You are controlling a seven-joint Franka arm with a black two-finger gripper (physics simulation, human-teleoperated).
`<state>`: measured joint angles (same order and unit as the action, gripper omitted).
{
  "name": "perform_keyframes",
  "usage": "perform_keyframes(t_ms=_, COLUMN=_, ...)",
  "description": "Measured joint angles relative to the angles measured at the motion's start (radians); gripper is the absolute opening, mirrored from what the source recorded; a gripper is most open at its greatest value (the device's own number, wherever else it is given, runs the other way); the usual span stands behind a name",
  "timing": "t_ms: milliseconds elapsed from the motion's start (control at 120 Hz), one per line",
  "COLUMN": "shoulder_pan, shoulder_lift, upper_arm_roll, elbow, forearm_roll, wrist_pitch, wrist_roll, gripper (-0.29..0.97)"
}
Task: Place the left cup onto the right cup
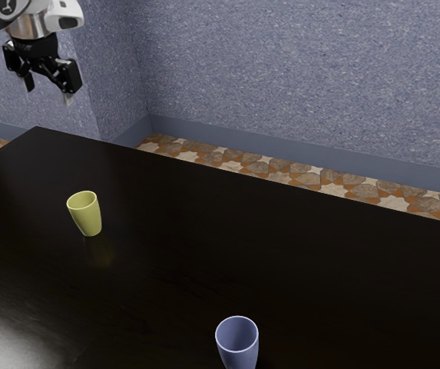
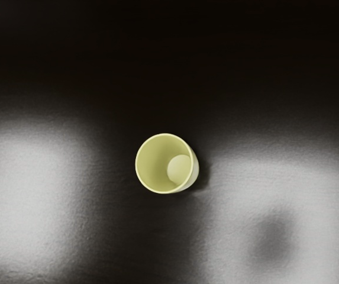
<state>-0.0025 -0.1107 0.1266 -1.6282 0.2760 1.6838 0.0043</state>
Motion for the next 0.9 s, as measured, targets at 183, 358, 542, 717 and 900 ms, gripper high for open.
perform_keyframes(t_ms=183, shoulder_pan=-0.002, shoulder_lift=0.001, upper_arm_roll=-0.011, elbow=-0.005, forearm_roll=-0.004, wrist_pitch=0.002, wrist_roll=0.005, gripper=0.68)
perform_keyframes(t_ms=358, shoulder_pan=0.002, shoulder_lift=0.004, upper_arm_roll=-0.012, elbow=-0.013, forearm_roll=-0.009, wrist_pitch=0.003, wrist_roll=0.008, gripper=0.68)
perform_keyframes(t_ms=542, shoulder_pan=0.009, shoulder_lift=0.054, upper_arm_roll=-0.011, elbow=-0.027, forearm_roll=-0.015, wrist_pitch=0.002, wrist_roll=0.012, gripper=0.68)
perform_keyframes(t_ms=717, shoulder_pan=0.019, shoulder_lift=0.115, upper_arm_roll=-0.012, elbow=-0.028, forearm_roll=-0.027, wrist_pitch=0.003, wrist_roll=0.014, gripper=0.68)
perform_keyframes(t_ms=900, shoulder_pan=0.036, shoulder_lift=0.175, upper_arm_roll=-0.012, elbow=-0.027, forearm_roll=-0.104, wrist_pitch=0.006, wrist_roll=0.014, gripper=0.68)
